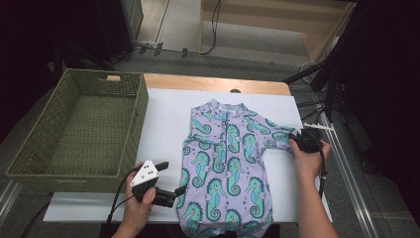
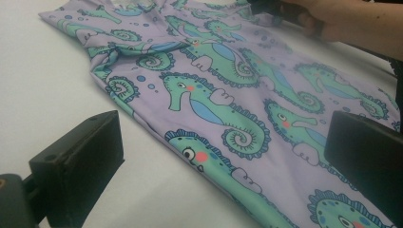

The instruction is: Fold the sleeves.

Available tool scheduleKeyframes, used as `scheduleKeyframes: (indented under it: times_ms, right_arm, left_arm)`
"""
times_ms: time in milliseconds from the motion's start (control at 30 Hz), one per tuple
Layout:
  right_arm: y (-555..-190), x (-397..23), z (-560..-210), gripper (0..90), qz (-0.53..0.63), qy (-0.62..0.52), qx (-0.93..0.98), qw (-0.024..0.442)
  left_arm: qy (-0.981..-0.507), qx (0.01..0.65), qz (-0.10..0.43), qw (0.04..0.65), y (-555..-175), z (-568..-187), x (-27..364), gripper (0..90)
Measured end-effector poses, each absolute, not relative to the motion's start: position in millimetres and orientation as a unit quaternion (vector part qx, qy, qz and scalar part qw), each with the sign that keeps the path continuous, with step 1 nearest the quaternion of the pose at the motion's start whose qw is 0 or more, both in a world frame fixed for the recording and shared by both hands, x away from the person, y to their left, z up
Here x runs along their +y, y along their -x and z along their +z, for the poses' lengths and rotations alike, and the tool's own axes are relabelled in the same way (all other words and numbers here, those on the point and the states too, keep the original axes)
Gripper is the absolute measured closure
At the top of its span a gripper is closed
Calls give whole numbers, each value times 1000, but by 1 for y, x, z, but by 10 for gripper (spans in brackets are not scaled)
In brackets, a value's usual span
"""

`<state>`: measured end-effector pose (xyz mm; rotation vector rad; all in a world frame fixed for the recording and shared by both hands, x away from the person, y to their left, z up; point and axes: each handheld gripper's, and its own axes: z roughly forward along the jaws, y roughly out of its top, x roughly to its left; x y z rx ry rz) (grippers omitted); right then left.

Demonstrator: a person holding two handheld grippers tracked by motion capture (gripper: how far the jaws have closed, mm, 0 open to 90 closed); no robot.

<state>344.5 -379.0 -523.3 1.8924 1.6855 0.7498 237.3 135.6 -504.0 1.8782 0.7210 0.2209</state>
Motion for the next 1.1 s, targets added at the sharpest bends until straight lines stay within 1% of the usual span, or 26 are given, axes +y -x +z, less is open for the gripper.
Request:
scheduleKeyframes:
  times_ms: [33,100,167,267,567,633,833,1100]
  right_arm:
    - [-345,-378,-523,758,281,-691,620,243]
    - [-345,-376,-524,830,287,-685,627,237]
    - [-345,-376,-524,844,291,-686,624,235]
    - [-343,-382,-524,850,313,-696,610,216]
    - [-331,-393,-500,851,374,-676,587,241]
    - [-330,-393,-497,850,371,-671,592,249]
    - [-330,-394,-495,848,377,-672,588,245]
    - [-336,-379,-484,848,378,-656,603,251]
  left_arm:
    - [-788,301,93,529,-237,-504,135,0]
    - [-788,301,93,529,-237,-504,135,0]
    - [-787,302,93,530,-237,-504,136,0]
    - [-785,303,91,533,-237,-504,136,0]
    - [-784,304,91,533,-237,-504,136,0]
    - [-784,304,91,533,-237,-504,136,0]
    - [-784,304,91,533,-237,-504,136,0]
    - [-784,305,91,534,-237,-504,137,0]
